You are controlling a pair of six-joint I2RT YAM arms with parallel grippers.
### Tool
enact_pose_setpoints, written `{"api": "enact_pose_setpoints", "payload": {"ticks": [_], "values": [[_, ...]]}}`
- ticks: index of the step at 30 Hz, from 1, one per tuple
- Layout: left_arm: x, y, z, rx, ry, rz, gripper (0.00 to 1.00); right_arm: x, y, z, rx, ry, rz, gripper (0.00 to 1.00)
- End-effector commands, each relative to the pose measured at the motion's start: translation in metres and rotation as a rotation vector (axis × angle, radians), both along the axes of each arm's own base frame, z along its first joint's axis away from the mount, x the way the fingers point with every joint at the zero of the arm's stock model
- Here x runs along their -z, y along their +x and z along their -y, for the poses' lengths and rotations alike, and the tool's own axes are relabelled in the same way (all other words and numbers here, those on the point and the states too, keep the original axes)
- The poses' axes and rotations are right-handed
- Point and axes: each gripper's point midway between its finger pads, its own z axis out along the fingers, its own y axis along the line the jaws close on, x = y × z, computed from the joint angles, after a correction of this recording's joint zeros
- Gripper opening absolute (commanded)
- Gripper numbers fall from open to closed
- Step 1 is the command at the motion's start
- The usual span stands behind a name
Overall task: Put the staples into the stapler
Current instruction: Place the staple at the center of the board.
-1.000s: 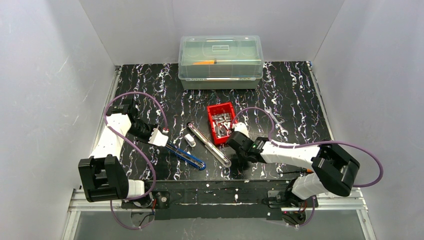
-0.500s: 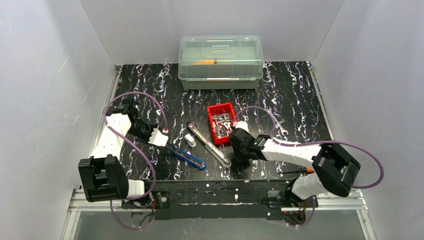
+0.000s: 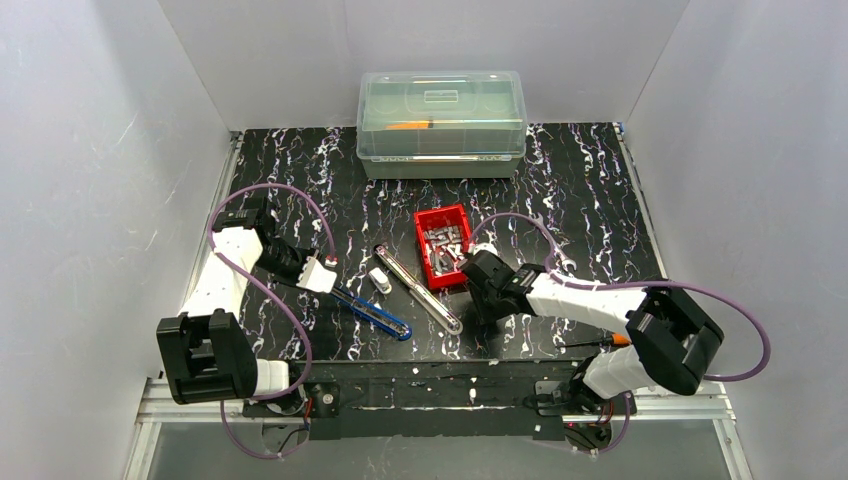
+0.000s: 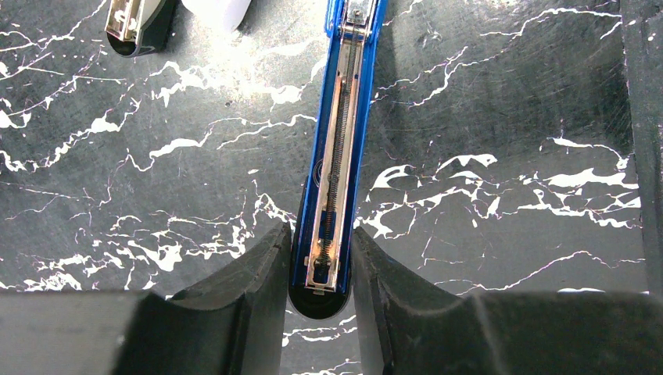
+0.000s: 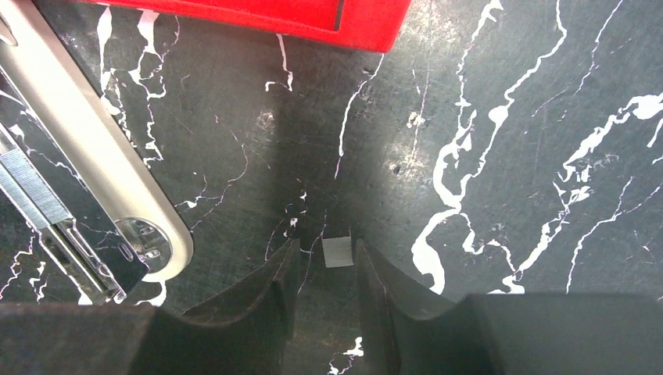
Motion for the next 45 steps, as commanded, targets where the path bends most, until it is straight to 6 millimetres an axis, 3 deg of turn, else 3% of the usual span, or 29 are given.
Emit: {"api": "enact_pose_setpoints", "payload": {"ticks": [1, 15, 21, 25, 34, 45], "values": [[-0.015, 0.002, 0.021, 0.423, -0.031, 0.239, 0.1, -0.018, 0.007, -0.008, -0.02, 0.03, 0.015, 0.4], [-0.019, 0.005, 0.023, 0.433, -0.033, 0.249, 0.1, -0.02, 0.015, -0.008, -0.026, 0.023, 0.015, 0.32], [-0.019, 0.006, 0.022, 0.436, -0.029, 0.248, 0.09, -0.019, 0.013, -0.006, -0.025, 0.026, 0.006, 0.42], [-0.019, 0.005, 0.022, 0.438, -0.03, 0.249, 0.09, -0.014, 0.01, -0.005, -0.022, 0.031, -0.005, 0.43], [-0.019, 0.005, 0.022, 0.438, -0.029, 0.251, 0.09, -0.001, 0.004, -0.001, -0.01, 0.034, -0.024, 0.38], [-0.02, 0.005, 0.022, 0.44, -0.026, 0.253, 0.09, -0.001, 0.003, 0.001, -0.004, 0.04, -0.017, 0.33]]}}
